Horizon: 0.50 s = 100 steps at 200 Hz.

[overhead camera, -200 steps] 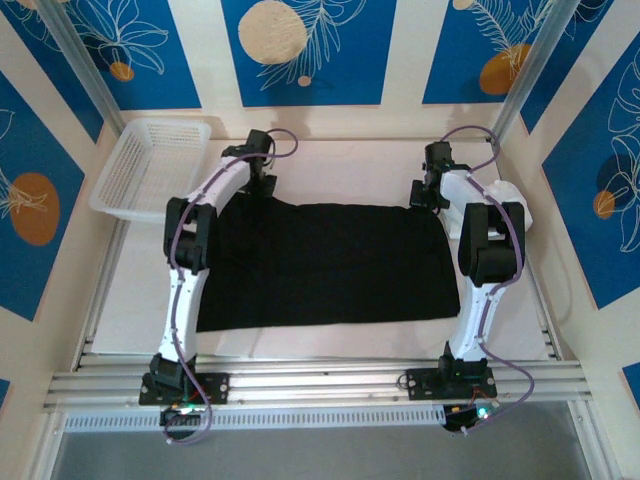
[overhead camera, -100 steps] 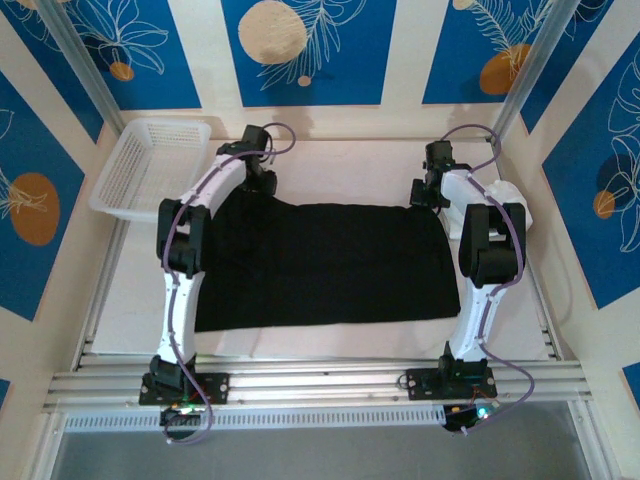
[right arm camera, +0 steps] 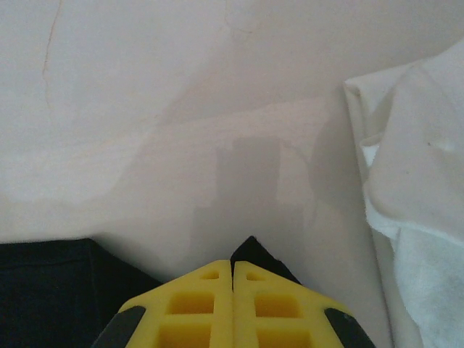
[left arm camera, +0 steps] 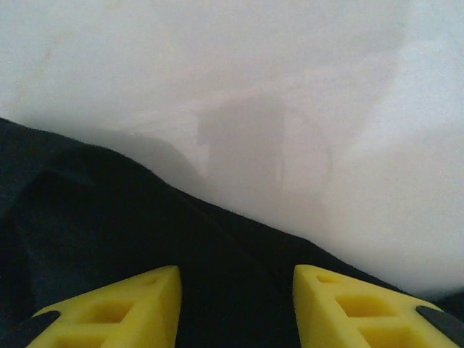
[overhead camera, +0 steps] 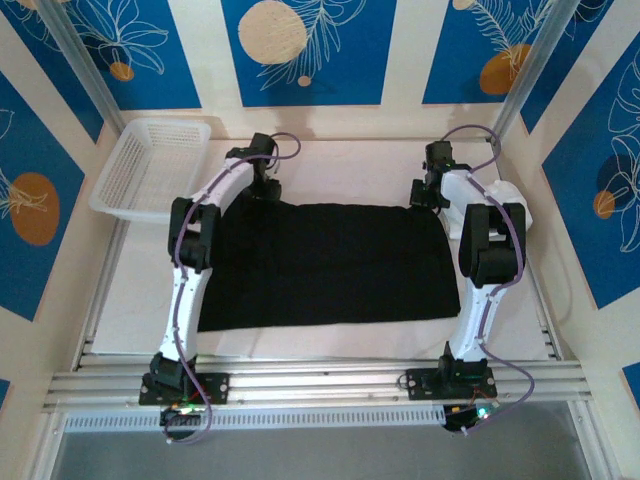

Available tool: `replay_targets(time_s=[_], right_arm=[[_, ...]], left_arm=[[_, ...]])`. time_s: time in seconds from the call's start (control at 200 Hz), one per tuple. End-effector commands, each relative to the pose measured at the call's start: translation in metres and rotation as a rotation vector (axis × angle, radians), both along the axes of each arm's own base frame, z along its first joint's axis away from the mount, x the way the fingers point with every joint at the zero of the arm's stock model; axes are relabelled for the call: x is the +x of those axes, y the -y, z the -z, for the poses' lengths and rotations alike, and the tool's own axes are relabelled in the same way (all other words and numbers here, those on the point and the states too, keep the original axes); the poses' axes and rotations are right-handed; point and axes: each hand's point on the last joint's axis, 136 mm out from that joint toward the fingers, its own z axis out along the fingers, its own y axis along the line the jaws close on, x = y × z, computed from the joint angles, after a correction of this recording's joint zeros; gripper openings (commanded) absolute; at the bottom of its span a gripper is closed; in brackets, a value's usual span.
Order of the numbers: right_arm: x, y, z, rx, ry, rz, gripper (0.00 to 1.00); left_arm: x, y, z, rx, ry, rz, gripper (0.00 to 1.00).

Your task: Fold the inside-out t-shirt

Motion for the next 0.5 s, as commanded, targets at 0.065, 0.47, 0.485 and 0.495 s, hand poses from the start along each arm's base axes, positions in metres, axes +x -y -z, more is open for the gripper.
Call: replay_targets(time_s=[0.065, 0.47, 0.485, 0.495], right_arm=[[-0.002, -0.004, -0.012, 0.025, 0.024, -0.021, 0.00], [-0.003, -0.004, -0.011, 0.024, 0.017, -0.023, 0.00], [-0.003, -0.004, -0.011, 0.024, 0.019, -0.023, 0.00], [-0.003, -0.004, -0.011, 0.025, 0.016, -0.023, 0.00]], left_arm=[[-0.006, -0.007, 0.017, 0.072, -0.051, 0.016, 0.35], [0.004, -0.010, -0.001, 0.061, -0.012, 0.004, 0.11], [0.005, -0.010, -0.003, 0.059, -0.008, 0.003, 0.11], [0.005, -0.010, -0.003, 0.059, -0.007, 0.003, 0.11]])
